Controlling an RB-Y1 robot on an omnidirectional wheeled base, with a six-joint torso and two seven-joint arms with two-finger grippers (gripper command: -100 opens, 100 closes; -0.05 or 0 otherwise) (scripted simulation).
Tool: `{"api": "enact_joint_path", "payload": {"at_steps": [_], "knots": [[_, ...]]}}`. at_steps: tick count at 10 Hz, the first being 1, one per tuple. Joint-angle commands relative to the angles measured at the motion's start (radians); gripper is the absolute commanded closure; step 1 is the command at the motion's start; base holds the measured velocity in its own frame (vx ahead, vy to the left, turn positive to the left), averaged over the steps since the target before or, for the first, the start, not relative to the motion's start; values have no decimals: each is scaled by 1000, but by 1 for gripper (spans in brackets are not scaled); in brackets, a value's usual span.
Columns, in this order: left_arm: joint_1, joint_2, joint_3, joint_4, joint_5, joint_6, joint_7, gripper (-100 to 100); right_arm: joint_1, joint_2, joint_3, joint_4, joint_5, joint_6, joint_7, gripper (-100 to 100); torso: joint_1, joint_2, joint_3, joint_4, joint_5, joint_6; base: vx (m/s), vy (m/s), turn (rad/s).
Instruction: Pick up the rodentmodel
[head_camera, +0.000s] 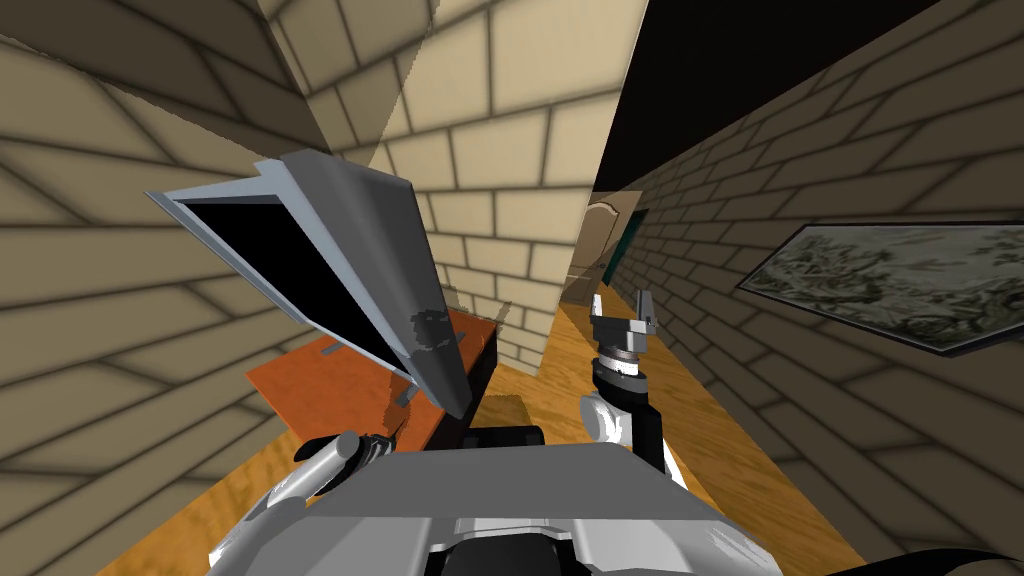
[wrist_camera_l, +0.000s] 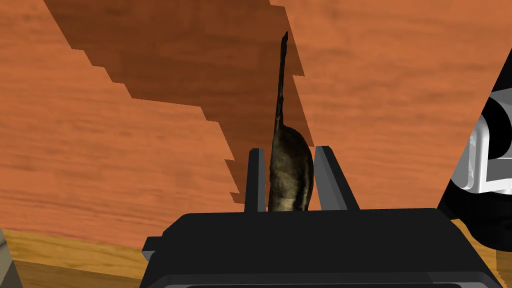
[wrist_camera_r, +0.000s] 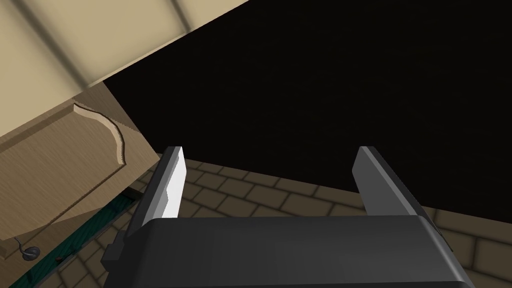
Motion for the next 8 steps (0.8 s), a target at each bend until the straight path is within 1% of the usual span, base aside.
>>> {"api": "enact_joint_path", "payload": {"at_steps": [1, 2, 3, 4, 5, 6, 7, 8], "knots": [[0, 0, 0, 0, 0, 0, 0, 100, 0, 0, 0, 0, 0, 0, 0, 0, 0, 0, 0, 0, 0, 0, 0, 0, 0], [0, 0, 0, 0, 0, 0, 0, 100, 0, 0, 0, 0, 0, 0, 0, 0, 0, 0, 0, 0, 0, 0, 0, 0, 0], [0, 0, 0, 0, 0, 0, 0, 0, 0, 0, 0, 0, 0, 0, 0, 0, 1, 0, 0, 0, 0, 0, 0, 0, 0], [13, 28, 5, -32, 16, 34, 11, 100, 0, 0, 0, 0, 0, 0, 0, 0, 1, 0, 0, 0, 0, 0, 12, 8, 18], [15, 34, 6, -39, 19, 42, 14, 100, 0, 0, 0, 0, 0, 0, 0, 0, 1, -1, 0, 0, -1, 0, 0, 0, 0], [23, 52, 10, -61, 29, 64, 23, 100, 0, 0, 0, 0, 0, 0, 0, 0, 1, 0, 0, 0, 0, 0, 0, 0, 0], [14, 43, 8, -40, 25, 47, 14, 100, 0, 0, 0, 0, 0, 0, 0, 0, 1, 0, 0, 0, -1, -1, 0, 0, 0], [14, 46, 9, -42, 27, 50, 14, 0, 0, 0, 0, 0, 0, 0, 0, 0, 0, 0, 0, 0, 0, 0, 0, 0, 0]]}}
